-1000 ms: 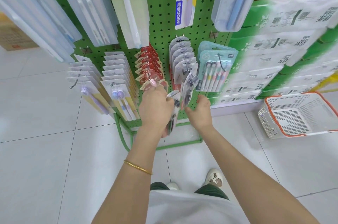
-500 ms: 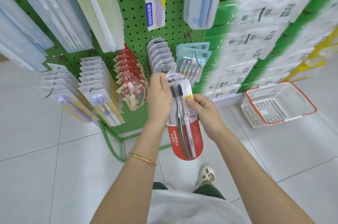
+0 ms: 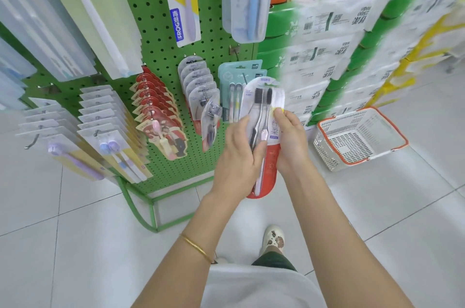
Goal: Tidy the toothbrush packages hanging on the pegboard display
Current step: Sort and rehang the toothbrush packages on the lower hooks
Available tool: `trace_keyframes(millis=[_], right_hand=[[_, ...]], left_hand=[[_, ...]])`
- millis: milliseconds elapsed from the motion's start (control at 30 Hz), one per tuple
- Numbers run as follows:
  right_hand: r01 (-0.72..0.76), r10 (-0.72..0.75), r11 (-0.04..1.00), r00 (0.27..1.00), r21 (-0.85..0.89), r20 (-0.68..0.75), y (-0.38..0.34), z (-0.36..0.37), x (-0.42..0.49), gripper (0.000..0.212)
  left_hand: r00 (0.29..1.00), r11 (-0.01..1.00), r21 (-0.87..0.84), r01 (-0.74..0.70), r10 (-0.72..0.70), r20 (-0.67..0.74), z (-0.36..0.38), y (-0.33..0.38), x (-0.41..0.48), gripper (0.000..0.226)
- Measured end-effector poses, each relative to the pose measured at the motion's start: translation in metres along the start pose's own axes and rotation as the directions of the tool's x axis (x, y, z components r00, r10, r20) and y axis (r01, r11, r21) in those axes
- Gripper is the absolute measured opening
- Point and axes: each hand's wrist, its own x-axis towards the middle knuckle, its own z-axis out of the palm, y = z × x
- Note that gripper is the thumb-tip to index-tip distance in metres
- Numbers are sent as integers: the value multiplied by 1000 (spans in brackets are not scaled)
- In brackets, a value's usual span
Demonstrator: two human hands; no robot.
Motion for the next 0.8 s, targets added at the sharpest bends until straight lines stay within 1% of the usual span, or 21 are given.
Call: trace_keyframes(millis=[67, 133, 233, 300, 400, 467, 533, 567, 600, 633, 667, 700, 767, 800], right_hand=[[19, -17, 999, 998, 34, -60, -6, 0, 6, 23], [36, -30, 998, 994, 58, -108, -10, -1, 12, 22], [53, -42, 996, 987, 69, -156, -13, 0, 17, 21], [46, -33, 996, 986, 76, -163, -14, 0, 19, 20], [42, -29, 996, 989, 85, -148, -15, -2, 21, 21], [40, -27, 995, 991, 96, -133, -13, -3, 21, 21], [-3, 12, 994, 996, 113, -83, -12, -6, 22, 19], [-38, 43, 993, 998, 110, -47, -11, -8, 22, 30], [-71, 74, 994, 997, 80, -26, -10, -11, 23, 43], [-100, 101, 994, 995, 47, -11, -10, -12, 23, 48], [-121, 120, 992, 993, 23, 7, -9, -14, 23, 44], [-123, 123, 992, 992, -2, 19, -8, -17, 23, 36], [-86, 86, 995, 996, -56, -2, -4, -20, 24, 12], [-70, 69, 994, 997, -78, -14, -4, -21, 23, 11]], left_hand=[[994, 998, 62, -23, 17, 107, -4, 3, -2, 71], [977, 991, 130, -32, 3, 215, -9, 6, -2, 75], [946, 977, 199, -75, 6, 325, -15, 10, -1, 89], [923, 969, 234, -84, -13, 385, -18, 10, 1, 102], [880, 948, 307, -80, -78, 470, -21, 11, 7, 124], [867, 942, 326, -80, -96, 488, -21, 11, 10, 127], [868, 951, 299, -80, -81, 490, -21, 10, 13, 124], [857, 965, 256, -54, -86, 507, -22, 11, 15, 121], [838, 981, 194, 1, -107, 535, -24, 12, 16, 118], [813, 991, 117, 66, -121, 569, -26, 13, 17, 113], [791, 992, 36, 124, -121, 600, -27, 14, 18, 107], [774, 985, -43, 169, -105, 624, -28, 15, 18, 100], [774, 961, -147, 235, -93, 626, -28, 13, 19, 83], [777, 944, -176, 279, -114, 618, -28, 10, 19, 71]])
